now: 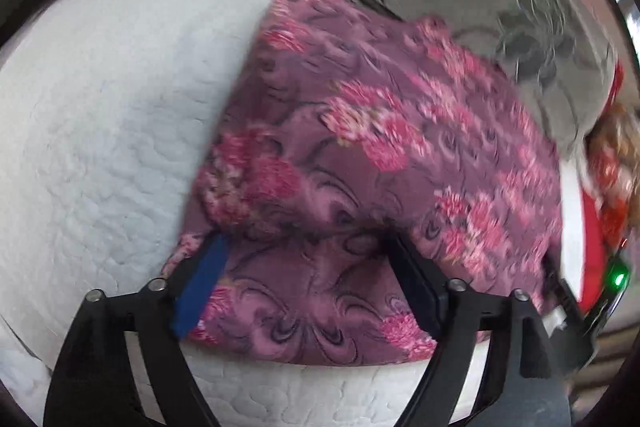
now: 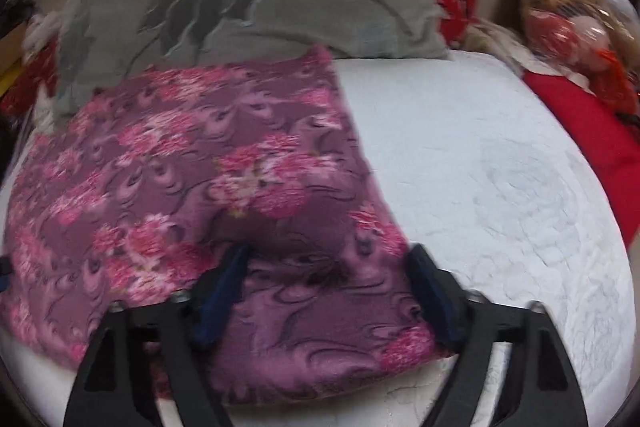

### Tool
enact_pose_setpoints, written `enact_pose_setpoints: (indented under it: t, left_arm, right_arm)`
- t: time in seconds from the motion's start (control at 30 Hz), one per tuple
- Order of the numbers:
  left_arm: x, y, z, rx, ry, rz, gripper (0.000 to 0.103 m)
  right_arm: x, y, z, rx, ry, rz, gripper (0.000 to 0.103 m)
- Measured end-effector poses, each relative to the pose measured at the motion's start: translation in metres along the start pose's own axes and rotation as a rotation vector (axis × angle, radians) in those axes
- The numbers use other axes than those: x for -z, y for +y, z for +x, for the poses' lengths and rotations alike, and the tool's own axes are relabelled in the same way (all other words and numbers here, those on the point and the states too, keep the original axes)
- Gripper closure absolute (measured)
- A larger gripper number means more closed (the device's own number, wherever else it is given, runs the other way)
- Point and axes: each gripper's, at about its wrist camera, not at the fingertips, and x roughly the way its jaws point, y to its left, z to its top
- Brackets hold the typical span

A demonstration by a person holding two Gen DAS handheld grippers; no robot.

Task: Fold small clothes
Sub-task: 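Open both grippers and press the folded garment flat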

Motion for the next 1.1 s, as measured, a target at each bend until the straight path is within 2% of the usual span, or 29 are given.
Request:
enact_pose_setpoints:
  t: [0.03,0.1,0.17,0.27,0.37,0.43,0.47,0.53,0.6,0.7,0.77,0.87,0.9,0.93,0.97,1.1]
  left_arm:
    - [0.0,-0.003,0.001,-0.015,0.003,0.02,0.018]
    - [0.001,-0.005,0.003,-0.021,-0.002,0.03,0.014]
    - [0.003,-0.006,0.004,-0.021,-0.005,0.033,0.01]
    - [0.002,-0.013,0.009,-0.013,0.013,0.064,0.001]
    - [0.001,-0.017,0.008,-0.025,0.019,0.099,0.0]
    - [-0.003,-0.017,-0.006,-0.004,-0.018,0.096,0.001]
    - [-0.006,-0.018,-0.013,0.01,-0.042,0.082,0.001]
    - [-0.022,-0.016,-0.032,0.046,-0.116,0.045,0.001]
    - [-0.041,-0.02,-0.037,0.035,-0.147,0.043,0.0]
    - [-0.068,-0.027,-0.022,-0.006,-0.144,0.051,0.0]
    - [-0.074,-0.026,-0.004,-0.032,-0.102,0.044,0.0]
    - [-0.072,-0.016,0.042,-0.091,0.033,0.023,0.0]
    - [-0.069,-0.013,0.049,-0.079,0.021,0.015,0.0]
    - [-0.067,-0.013,0.046,-0.074,-0.027,0.013,0.0]
    - [-0.065,-0.014,0.045,-0.081,-0.039,0.018,0.0]
    - [-0.064,-0.015,0.046,-0.083,-0.047,0.035,0.0]
  right_arm:
    - [0.0,-0.006,0.006,0.012,0.035,0.038,0.001]
    - [-0.003,-0.02,0.011,-0.065,0.063,0.111,0.0]
    - [-0.008,-0.02,0.013,-0.074,0.092,0.098,0.0]
    - [-0.007,-0.018,0.013,-0.07,0.075,0.081,0.0]
    - [-0.006,-0.013,0.01,-0.055,0.066,0.063,0.0]
    - [-0.01,-0.013,0.004,-0.045,0.083,0.065,0.002]
    - [-0.014,-0.012,-0.001,-0.03,0.07,0.069,0.006]
    - [-0.022,-0.009,-0.015,-0.027,0.0,0.06,0.007]
    - [-0.036,-0.002,-0.027,-0.042,-0.069,0.034,0.006]
    - [-0.056,0.012,-0.025,-0.074,-0.079,0.018,0.007]
    - [-0.063,0.021,-0.015,-0.079,-0.071,0.022,0.007]
    - [-0.063,0.025,0.019,-0.062,0.018,0.028,0.007]
    - [-0.057,0.026,0.034,-0.058,0.074,0.031,0.006]
    - [-0.052,0.024,0.04,-0.075,0.076,0.053,0.002]
    - [-0.048,0.021,0.037,-0.079,0.042,0.077,0.001]
    - [-0.052,0.023,0.038,-0.075,0.063,0.059,0.001]
